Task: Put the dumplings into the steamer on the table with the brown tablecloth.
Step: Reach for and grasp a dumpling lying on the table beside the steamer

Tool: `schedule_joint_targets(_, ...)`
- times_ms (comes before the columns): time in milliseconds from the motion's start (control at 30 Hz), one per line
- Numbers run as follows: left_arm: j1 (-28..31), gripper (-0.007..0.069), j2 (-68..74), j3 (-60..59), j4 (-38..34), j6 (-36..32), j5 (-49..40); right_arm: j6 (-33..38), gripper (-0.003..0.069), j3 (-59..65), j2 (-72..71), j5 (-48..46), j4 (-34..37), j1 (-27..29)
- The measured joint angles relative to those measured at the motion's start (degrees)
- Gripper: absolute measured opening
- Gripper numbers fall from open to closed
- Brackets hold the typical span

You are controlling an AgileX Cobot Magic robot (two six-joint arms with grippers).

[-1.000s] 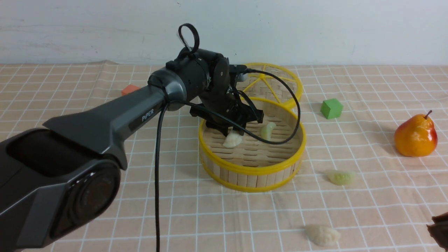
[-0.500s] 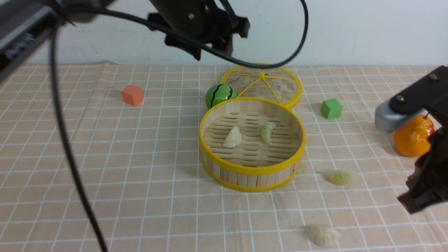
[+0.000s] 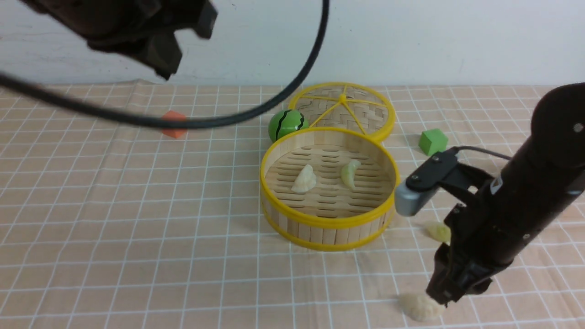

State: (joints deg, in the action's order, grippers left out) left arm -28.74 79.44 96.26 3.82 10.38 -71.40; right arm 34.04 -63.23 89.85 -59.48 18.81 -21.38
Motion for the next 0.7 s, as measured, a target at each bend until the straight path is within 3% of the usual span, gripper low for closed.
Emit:
schedule_joint_targets(133,0.0,-0.0014,-8.7,-11.48,-2.64,-0.05,0.0,2.83,0.0524,0.56,3.35,2.35,-1.0,-1.37)
schedule_joint_targets(300,0.0,-0.0014,-20.2,-23.53,-3.82,-0.05,0.0,0.99,0.0566,2.76,6.96,10.41,-7.79,-4.71)
schedule_joint_targets(533,0.0,-0.0014,-31.56,-34.16,-2.96,-0.05,0.0,-3.19,0.0484,2.9,11.82,18.11,-15.52,-5.43)
schedule_joint_targets(600,0.0,-0.0014,-33.69,-35.92,-2.54,-0.02,0.0,-4.22,0.0433,2.9,13.38,18.54,-16.34,-5.43)
schedule_joint_targets(700,0.0,-0.0014,-36.07,-37.85,-2.36,-0.02,0.0,-5.07,0.029,2.9,14.13,18.07,-15.96,-5.54)
